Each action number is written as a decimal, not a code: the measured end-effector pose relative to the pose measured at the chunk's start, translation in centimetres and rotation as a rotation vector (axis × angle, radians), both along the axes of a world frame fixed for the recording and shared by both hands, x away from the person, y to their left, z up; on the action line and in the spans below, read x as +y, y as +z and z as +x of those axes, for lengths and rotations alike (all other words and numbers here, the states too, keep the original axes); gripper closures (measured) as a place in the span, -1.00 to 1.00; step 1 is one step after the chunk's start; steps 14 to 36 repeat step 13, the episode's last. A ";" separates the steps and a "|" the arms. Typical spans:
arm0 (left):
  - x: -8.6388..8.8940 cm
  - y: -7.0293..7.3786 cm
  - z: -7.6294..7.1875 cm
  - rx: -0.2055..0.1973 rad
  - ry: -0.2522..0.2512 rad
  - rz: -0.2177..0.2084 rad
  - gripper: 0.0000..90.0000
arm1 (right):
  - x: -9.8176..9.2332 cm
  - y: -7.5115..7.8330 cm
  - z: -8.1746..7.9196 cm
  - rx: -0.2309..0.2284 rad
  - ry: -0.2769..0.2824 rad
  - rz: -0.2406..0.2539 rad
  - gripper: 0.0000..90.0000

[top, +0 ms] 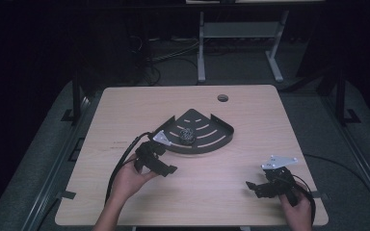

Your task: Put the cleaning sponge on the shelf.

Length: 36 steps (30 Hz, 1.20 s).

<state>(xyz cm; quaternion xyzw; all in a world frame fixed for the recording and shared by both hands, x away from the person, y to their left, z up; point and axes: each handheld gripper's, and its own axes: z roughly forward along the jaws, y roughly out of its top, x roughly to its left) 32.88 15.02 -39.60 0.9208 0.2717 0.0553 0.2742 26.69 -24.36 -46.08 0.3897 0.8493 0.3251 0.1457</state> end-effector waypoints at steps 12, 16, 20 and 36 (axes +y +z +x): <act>2.0 -0.4 -2.3 -0.016 0.020 -0.021 -0.56 | 0.1 0.0 -0.2 -0.002 -0.002 -0.006 -0.69; 2.1 -0.5 -2.5 -0.017 0.014 -0.018 -0.56 | 0.1 0.0 -0.2 -0.003 -0.001 -0.005 -0.69; 2.1 -0.5 -2.5 -0.017 0.014 -0.018 -0.56 | 0.1 0.0 -0.2 -0.003 -0.001 -0.005 -0.69; 2.1 -0.5 -2.5 -0.017 0.014 -0.018 -0.56 | 0.1 0.0 -0.2 -0.003 -0.001 -0.005 -0.69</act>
